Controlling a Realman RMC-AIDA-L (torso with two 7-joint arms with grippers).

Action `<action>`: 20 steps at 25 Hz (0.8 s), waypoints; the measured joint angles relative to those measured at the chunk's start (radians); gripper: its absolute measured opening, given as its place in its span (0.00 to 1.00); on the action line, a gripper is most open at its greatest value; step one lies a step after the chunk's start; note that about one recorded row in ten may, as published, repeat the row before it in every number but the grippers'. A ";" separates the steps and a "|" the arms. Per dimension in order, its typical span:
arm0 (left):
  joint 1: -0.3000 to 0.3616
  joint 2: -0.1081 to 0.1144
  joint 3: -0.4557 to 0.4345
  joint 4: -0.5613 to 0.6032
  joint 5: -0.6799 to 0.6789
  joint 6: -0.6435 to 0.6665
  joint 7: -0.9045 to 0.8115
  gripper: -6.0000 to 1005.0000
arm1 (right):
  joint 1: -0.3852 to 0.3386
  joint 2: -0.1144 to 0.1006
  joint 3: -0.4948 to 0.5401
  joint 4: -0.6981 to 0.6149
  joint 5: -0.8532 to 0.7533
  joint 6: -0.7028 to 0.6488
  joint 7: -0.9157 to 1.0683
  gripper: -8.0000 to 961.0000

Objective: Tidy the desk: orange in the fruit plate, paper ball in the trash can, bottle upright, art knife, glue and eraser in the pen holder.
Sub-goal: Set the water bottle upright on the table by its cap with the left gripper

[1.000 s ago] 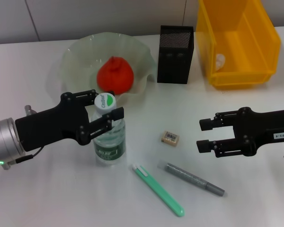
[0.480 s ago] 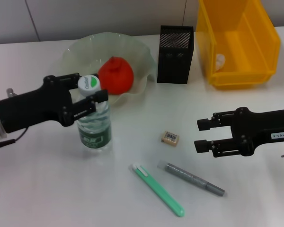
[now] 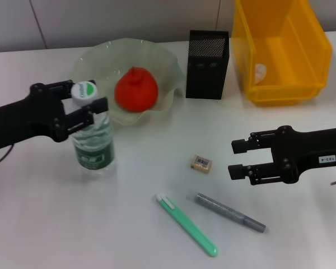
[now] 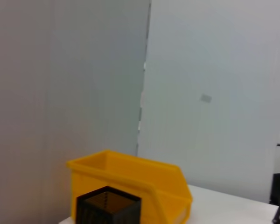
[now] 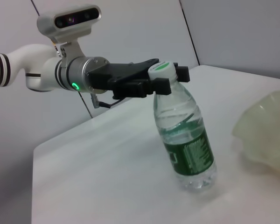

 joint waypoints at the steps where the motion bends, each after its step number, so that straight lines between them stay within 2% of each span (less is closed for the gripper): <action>1: 0.003 0.000 -0.004 0.005 0.000 -0.001 -0.001 0.44 | 0.002 0.000 -0.001 0.001 0.000 0.000 0.000 0.70; 11: 0.045 -0.004 -0.079 0.027 -0.002 -0.053 -0.005 0.44 | 0.020 0.000 -0.001 0.024 -0.001 0.002 -0.014 0.70; 20: 0.063 -0.009 -0.081 0.018 -0.034 -0.079 0.006 0.44 | 0.034 -0.004 -0.005 0.047 -0.005 0.018 -0.025 0.70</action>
